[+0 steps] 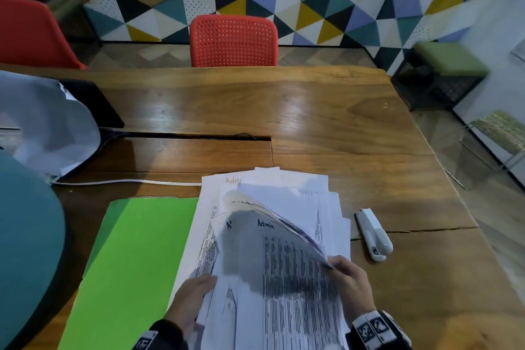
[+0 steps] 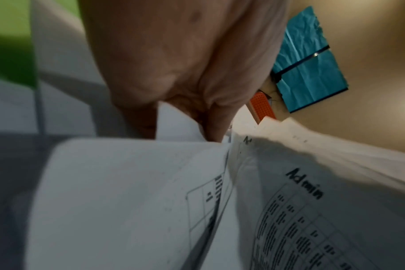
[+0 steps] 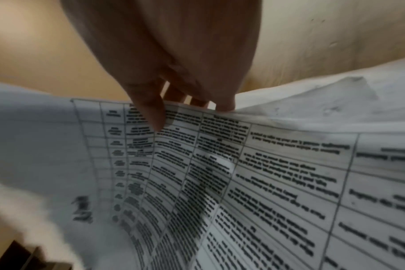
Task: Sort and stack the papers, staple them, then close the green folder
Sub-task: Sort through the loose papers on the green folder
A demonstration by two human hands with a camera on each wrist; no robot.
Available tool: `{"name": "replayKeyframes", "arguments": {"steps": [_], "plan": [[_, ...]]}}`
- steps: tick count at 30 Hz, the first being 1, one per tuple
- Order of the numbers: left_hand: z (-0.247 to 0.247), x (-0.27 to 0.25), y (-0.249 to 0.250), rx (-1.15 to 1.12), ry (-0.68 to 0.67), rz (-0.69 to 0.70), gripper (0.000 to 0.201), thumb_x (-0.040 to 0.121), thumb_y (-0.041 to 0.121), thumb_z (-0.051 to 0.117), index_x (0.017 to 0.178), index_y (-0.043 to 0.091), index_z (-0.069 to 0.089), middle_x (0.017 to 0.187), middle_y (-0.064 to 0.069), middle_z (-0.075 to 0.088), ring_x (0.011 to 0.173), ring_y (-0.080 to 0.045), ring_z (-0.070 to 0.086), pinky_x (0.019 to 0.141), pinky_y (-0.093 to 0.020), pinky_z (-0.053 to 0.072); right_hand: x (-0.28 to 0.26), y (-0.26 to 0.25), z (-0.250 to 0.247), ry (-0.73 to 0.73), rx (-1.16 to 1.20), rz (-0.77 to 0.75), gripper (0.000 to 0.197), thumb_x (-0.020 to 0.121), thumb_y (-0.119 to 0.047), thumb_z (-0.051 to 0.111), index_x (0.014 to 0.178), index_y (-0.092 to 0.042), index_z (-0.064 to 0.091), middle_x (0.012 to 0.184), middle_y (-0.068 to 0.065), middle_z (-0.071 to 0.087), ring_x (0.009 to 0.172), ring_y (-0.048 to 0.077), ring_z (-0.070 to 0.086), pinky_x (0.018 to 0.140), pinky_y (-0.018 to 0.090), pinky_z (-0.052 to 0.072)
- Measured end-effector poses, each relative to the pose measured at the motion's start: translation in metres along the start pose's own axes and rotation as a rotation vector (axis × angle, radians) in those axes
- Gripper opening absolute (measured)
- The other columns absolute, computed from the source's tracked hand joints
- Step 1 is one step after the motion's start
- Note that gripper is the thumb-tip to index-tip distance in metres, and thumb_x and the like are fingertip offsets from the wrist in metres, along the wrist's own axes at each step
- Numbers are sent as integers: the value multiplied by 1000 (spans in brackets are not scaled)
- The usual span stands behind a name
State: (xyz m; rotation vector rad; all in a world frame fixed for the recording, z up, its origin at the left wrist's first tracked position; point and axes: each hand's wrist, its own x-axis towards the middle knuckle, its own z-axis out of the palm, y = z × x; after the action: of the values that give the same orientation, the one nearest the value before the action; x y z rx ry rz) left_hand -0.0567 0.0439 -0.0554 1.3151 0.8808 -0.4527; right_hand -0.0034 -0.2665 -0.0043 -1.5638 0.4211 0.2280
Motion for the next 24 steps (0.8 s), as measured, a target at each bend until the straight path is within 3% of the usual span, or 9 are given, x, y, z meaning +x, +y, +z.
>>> {"name": "replayKeyframes", "arguments": {"steps": [2, 5, 9, 11, 14, 17, 19, 21, 24], "plan": [[4, -3, 2, 3, 14, 45, 35, 81, 20, 73, 110, -1, 72, 112, -18, 73, 106, -33, 68, 103, -51, 46, 0, -3, -2, 1, 94, 12, 35, 79, 25, 50, 60, 0, 65, 66, 10, 72, 71, 25, 65, 71, 33, 49], [5, 0, 1, -52, 18, 24, 15, 85, 3, 64, 92, -3, 76, 89, -23, 76, 76, -32, 74, 77, -45, 59, 3, -4, -5, -21, 193, 45, 26, 77, 27, 49, 64, 6, 58, 72, 18, 71, 76, 30, 68, 77, 42, 52], [3, 2, -3, -45, 27, 46, 22, 79, 13, 72, 95, -1, 76, 97, -25, 75, 99, -44, 69, 94, -56, 52, 3, 0, -8, -70, 22, -65, 6, 83, 4, 66, 89, 4, 64, 82, 7, 75, 78, 20, 68, 66, 24, 55], [6, -8, 3, -27, -2, 42, 29, 76, 22, 79, 97, 2, 75, 102, -17, 75, 109, -36, 66, 105, -51, 44, 7, 7, -6, -153, -149, -31, 30, 78, -23, 77, 99, -3, 69, 88, 3, 78, 84, 19, 72, 71, 25, 55], [8, -19, 11, -31, 10, 125, 30, 83, 23, 75, 106, 5, 70, 111, -4, 69, 116, -22, 57, 113, -39, 32, 13, 15, -10, -122, -217, 91, 61, 72, -51, 75, 92, 7, 68, 79, 14, 75, 73, 35, 69, 66, 38, 56], [-1, -35, 32, 10, 159, 287, 26, 93, 11, 62, 116, 1, 66, 111, -7, 65, 112, -21, 55, 108, -31, 32, 13, 11, -19, 49, -165, 83, 33, 91, -30, 62, 99, 2, 68, 90, 19, 74, 82, 39, 69, 70, 38, 55], [-13, -54, 59, 116, 286, 484, 14, 92, 13, 63, 86, 17, 75, 83, 1, 70, 89, -21, 60, 90, -20, 44, 15, 8, -28, 124, -170, 92, 24, 95, -24, 57, 108, -6, 66, 88, 9, 74, 76, 23, 68, 65, 31, 52], [-26, -75, 87, 251, 314, 651, 16, 89, 17, 67, 74, 18, 70, 56, 2, 56, 64, -16, 47, 55, -19, 36, 17, 10, -34, 140, -224, 102, 25, 95, -26, 56, 112, -10, 64, 79, 4, 70, 61, 14, 59, 57, 29, 47], [-9, -120, 135, 385, 39, 886, 19, 85, 30, 73, 70, 20, 67, 57, 1, 51, 57, -8, 43, 53, -22, 31, 21, 11, -35, 160, -279, 103, 21, 94, -30, 57, 110, -16, 62, 64, -2, 66, 50, 11, 50, 53, 28, 43]]}}
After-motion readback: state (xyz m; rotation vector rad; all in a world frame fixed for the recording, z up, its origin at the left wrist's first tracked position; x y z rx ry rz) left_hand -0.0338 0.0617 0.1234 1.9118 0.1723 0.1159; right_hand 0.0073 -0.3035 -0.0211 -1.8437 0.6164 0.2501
